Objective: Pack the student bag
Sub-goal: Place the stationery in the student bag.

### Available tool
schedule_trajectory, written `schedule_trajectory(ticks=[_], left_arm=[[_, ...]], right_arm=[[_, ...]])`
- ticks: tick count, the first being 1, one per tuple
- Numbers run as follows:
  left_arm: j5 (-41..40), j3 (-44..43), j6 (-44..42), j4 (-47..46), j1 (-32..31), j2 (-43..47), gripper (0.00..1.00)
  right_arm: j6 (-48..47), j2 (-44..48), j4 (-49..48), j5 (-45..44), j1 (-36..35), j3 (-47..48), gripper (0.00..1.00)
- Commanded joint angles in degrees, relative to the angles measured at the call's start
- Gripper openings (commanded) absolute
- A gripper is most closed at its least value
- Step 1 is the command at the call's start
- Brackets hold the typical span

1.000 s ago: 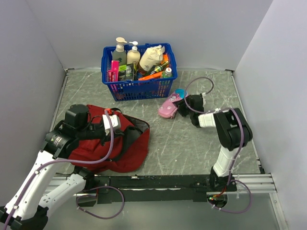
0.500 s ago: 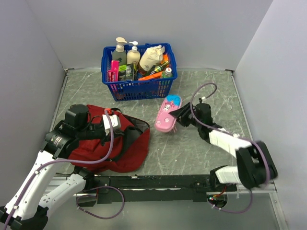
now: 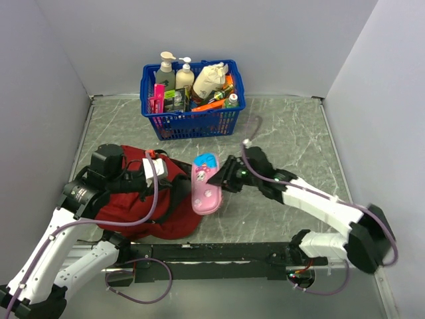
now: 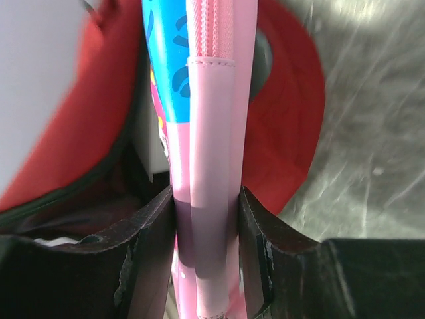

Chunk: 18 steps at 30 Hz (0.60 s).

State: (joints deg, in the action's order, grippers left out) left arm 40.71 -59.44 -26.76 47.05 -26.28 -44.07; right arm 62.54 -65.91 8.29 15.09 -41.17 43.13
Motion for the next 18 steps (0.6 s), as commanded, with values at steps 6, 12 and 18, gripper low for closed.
schedule_trajectory(ticks=[6, 12, 18], left_arm=[[4.5, -4.2, -0.9, -1.5, -0.2, 0.0, 0.01], [5.3, -4.7, -1.8, -0.7, -0.1, 0.1, 0.01], [6.6, -5.2, -2.5, -0.2, -0.2, -0.5, 0.01]], right_arm=[[3.5, -18.8, 10.2, 0.4, -7.3, 20.1, 0.11], [5.7, -27.2, 19.0, -5.5, -8.0, 31.6, 0.18], [4.7, -33.7, 27.4, -10.7, -10.4, 40.3, 0.24]])
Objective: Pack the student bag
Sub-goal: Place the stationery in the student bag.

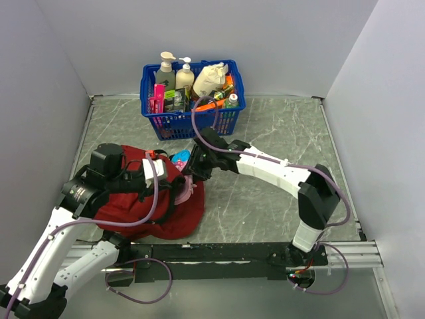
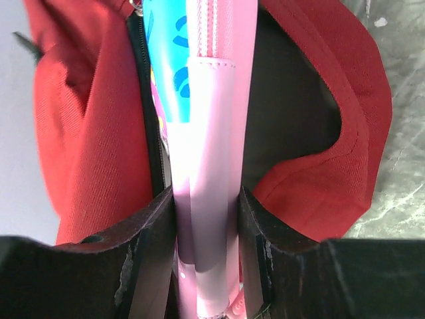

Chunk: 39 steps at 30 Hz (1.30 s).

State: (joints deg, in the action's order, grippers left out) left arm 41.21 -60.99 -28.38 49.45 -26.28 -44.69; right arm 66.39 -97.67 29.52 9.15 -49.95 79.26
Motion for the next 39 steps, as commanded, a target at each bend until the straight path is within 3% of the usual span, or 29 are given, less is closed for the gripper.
schedule_trajectory(ticks=[1, 6, 13, 18, 24, 27, 31, 39], left_arm=[[6.2, -3.7, -0.6, -2.9, -0.2, 0.1, 0.01], [6.5, -4.8, -0.4, -3.2, -0.2, 0.3, 0.01], [6.8, -3.1, 0.2, -4.9, -0.3, 1.0, 0.01], [7.0, -3.3, 1.1, -5.6, -0.3, 0.8, 0.01], [7.0, -3.7, 1.0, -5.2, -0.3, 0.7, 0.01], [7.1, -3.5, 0.9, -5.4, -0.3, 0.7, 0.01], [7.5, -3.0, 1.2, -5.4, -0.3, 0.7, 0.02], [8.1, -2.8, 1.9, -5.8, -0.3, 0.5, 0.04]], right_arm=[[1.1, -2.2, 6.2, -5.9, -2.0, 4.3, 0.25], [0.1, -2.5, 9.6, -8.6, -3.5, 4.9, 0.25], [0.8, 4.5, 4.1, -6.8, -5.3, -5.4, 0.22], [1.5, 1.3, 4.8, -6.2, -5.8, -2.8, 0.22], [2.4, -8.6, 5.8, -5.9, -5.9, 12.3, 0.36], [1.8, -12.9, 8.7, -5.4, -7.1, 18.0, 0.52], [1.4, -14.0, 6.6, -3.8, -7.4, 16.5, 0.71], [-5.6, -10.9, 4.0, -8.8, -6.1, 11.9, 0.77]])
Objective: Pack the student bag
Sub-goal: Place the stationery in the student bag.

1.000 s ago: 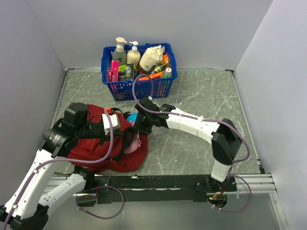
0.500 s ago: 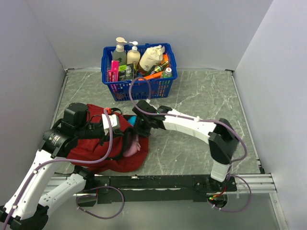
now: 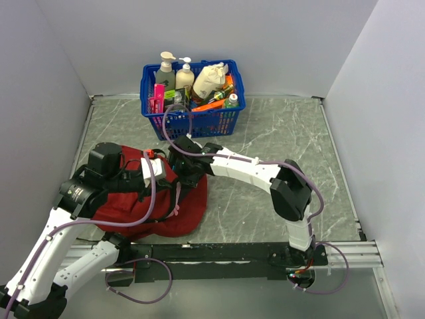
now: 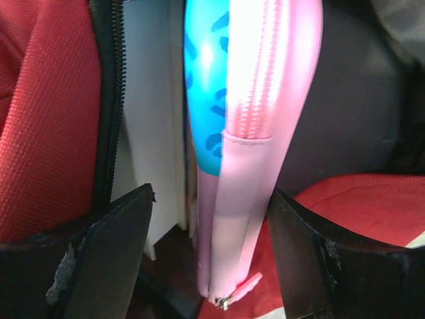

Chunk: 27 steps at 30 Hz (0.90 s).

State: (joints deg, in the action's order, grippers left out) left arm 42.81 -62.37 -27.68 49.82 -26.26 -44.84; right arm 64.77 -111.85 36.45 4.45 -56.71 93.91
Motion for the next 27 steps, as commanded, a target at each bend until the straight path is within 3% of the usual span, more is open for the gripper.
schedule_trajectory(ticks=[1, 4, 8, 12, 16, 21, 27], left_arm=[[6.4, -1.4, 1.4, -6.1, -0.4, 0.6, 0.04], [6.5, -1.2, 1.4, -6.1, -0.3, 0.7, 0.04], [6.6, -0.7, 1.8, -6.4, -0.4, 1.1, 0.04], [6.7, -0.6, 1.6, -6.1, -0.4, 1.0, 0.04], [6.6, -0.5, 2.0, -6.1, -0.4, 1.2, 0.04], [6.6, -0.7, 2.0, -6.1, -0.4, 1.3, 0.03], [6.8, -0.6, 2.5, -6.7, -0.3, 1.2, 0.04]], right_arm=[[-4.8, 4.8, -3.3, -6.0, 0.7, -3.7, 0.76], [-10.4, 6.2, -5.9, -7.5, 0.9, -6.5, 0.77], [-17.0, 6.2, -1.7, -8.7, 1.0, -3.9, 0.79], [-20.6, 11.7, -6.6, -8.1, 0.9, -11.2, 0.78], [-26.5, 16.5, -3.5, -16.6, 1.0, -11.4, 0.77], [-23.9, 15.1, 10.4, -26.4, 2.4, -7.7, 0.76], [-19.8, 11.0, 11.4, -27.4, 4.6, -8.8, 0.74]])
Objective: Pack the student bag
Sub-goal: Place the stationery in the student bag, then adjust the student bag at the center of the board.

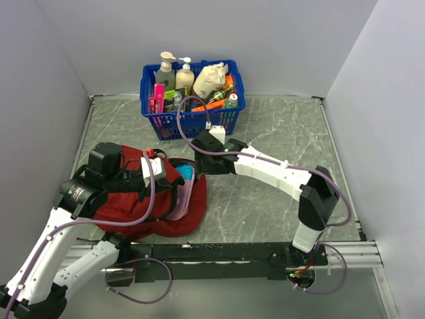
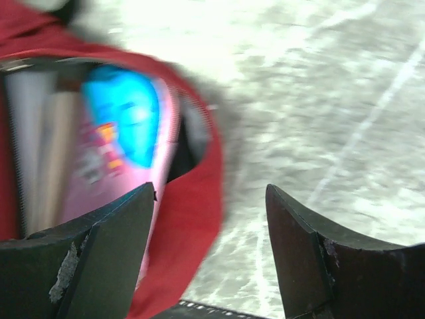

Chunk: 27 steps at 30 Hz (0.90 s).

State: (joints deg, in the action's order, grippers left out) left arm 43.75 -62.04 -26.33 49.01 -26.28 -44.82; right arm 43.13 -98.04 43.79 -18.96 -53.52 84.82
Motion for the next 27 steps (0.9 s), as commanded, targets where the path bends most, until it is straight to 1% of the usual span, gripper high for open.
schedule_trajectory(ticks=[1, 7, 13, 18, 21, 23, 27], left_arm=[[5.8, -1.1, 0.9, -5.7, -0.3, 1.2, 0.04], [5.9, -1.3, 0.9, -5.6, -0.3, 1.7, 0.03], [5.9, -0.7, 1.0, -5.9, -0.3, 1.9, 0.03], [6.2, 0.0, 1.1, -6.1, -0.3, 2.1, 0.03], [6.0, 0.3, 0.9, -6.1, -0.3, 2.0, 0.03], [5.9, 0.8, 0.8, -6.1, -0.3, 2.1, 0.03], [6.0, 1.8, 1.2, -6.4, -0.4, 2.0, 0.04]], right_arm=[[2.1, -3.2, 3.4, -3.8, 1.7, 0.5, 0.74], [2.1, -6.8, 2.7, -2.6, 3.8, 4.0, 0.73], [3.4, -10.9, 2.9, 0.2, 3.9, 6.5, 0.72], [4.7, -12.1, 1.6, 3.6, 3.8, 4.3, 0.69], [5.2, -11.0, 1.0, 5.1, 3.0, 1.8, 0.68], [6.0, -9.5, 0.8, 7.0, 2.5, -1.5, 0.68], [7.7, -6.2, -3.0, 11.1, 2.0, -8.3, 0.65]])
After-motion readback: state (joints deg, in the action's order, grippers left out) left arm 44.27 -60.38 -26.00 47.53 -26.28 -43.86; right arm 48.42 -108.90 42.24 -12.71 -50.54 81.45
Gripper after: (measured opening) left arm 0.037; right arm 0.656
